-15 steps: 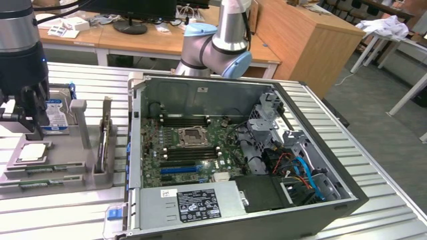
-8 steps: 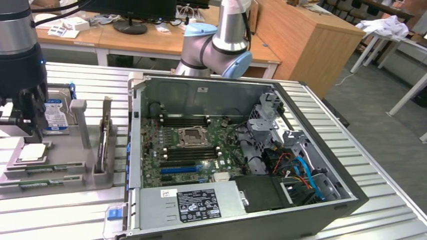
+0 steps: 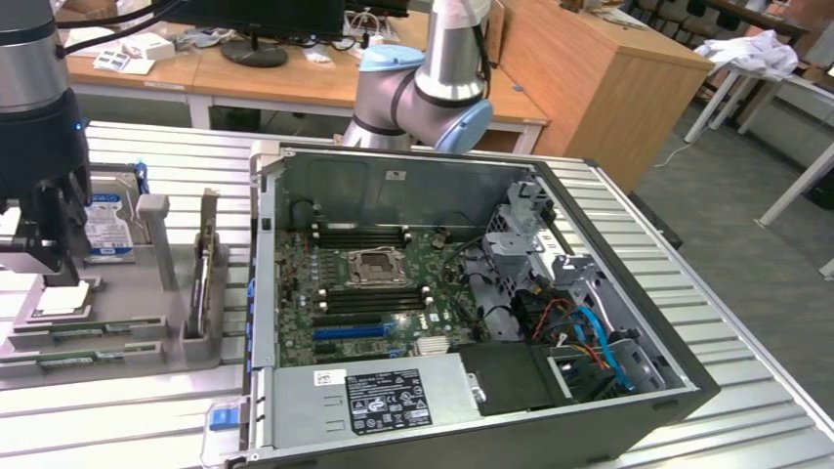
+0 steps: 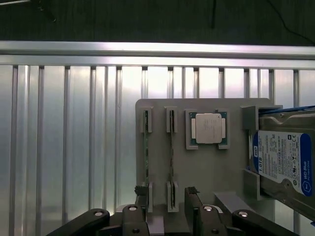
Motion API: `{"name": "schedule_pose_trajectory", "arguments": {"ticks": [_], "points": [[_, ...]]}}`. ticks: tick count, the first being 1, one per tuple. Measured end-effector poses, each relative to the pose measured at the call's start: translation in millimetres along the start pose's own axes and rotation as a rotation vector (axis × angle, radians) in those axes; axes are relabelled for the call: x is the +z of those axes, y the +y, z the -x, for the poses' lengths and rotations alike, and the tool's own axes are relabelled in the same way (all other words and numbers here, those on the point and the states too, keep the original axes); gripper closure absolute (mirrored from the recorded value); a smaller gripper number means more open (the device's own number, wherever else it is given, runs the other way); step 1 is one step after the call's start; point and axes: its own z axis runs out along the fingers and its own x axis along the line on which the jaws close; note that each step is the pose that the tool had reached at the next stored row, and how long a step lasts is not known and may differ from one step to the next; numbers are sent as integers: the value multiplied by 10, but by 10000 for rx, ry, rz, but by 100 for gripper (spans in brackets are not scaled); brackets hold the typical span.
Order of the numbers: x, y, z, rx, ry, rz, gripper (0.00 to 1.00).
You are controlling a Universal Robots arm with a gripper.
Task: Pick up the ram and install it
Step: 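Pick up the ram and move it above insertion slot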
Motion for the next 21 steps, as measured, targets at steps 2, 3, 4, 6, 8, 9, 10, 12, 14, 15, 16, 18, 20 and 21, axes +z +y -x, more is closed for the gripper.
{"name": "schedule_pose_trajectory", "arguments": {"ticks": [2,3,4,6,8,9,10,12,14,15,16,18,20,21], "points": [[0,0,-12,0,1,0,57],[0,0,-13,1,0,0,57],[0,0,-13,1,0,0,57],[0,0,-13,1,0,0,57],[8,0,-14,0,-2,-2,57],[16,0,-14,0,-1,-1,57],[27,-1,-14,0,-3,0,57],[53,-2,-15,0,-4,1,57],[81,-3,-16,0,-7,1,57],[95,-3,-16,0,-8,1,57],[112,-4,-16,0,-9,0,57],[145,-5,-17,0,-10,-1,57],[177,-6,-18,0,-10,0,57],[193,-7,-18,0,-10,0,57]]}}
